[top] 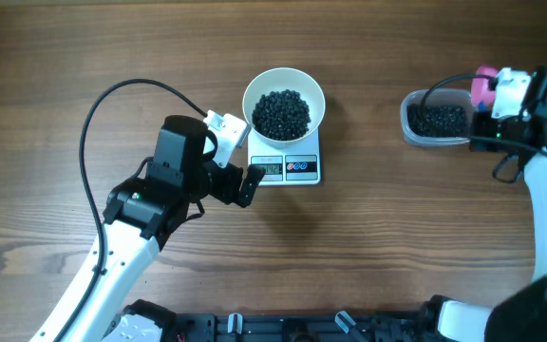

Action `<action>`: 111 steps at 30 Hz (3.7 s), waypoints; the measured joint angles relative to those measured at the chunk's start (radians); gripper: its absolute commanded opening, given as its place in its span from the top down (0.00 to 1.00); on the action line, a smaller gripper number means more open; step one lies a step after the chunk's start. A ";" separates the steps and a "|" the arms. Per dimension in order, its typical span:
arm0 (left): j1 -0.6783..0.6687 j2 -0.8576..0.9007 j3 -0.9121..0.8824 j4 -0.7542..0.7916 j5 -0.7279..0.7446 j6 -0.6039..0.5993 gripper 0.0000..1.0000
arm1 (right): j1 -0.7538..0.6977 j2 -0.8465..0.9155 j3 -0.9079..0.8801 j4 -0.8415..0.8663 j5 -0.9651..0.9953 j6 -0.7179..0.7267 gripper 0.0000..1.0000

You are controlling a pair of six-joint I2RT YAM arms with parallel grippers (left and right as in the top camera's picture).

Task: Scoop item into bowl and weigh 150g on scale
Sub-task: 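Move the empty pink scoop right back to the bean tub, then drag the pink scoop through the black beans in the tub to fill it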

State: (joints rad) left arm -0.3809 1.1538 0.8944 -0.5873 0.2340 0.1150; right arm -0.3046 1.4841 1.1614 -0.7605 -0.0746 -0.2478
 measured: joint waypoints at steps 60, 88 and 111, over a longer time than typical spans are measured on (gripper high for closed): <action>0.000 0.000 0.000 0.000 0.000 0.000 0.00 | 0.047 0.084 -0.043 -0.104 -0.079 -0.192 0.96; 0.000 0.000 0.000 0.000 0.000 0.000 0.00 | 0.047 0.084 -0.043 -0.131 -0.293 -0.114 0.96; 0.000 0.000 0.000 0.000 0.000 0.000 0.00 | -0.056 0.084 -0.043 -0.122 -0.466 -0.061 0.96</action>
State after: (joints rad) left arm -0.3809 1.1538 0.8944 -0.5873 0.2340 0.1150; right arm -0.3603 1.5684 1.1183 -0.8822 -0.5407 -0.3084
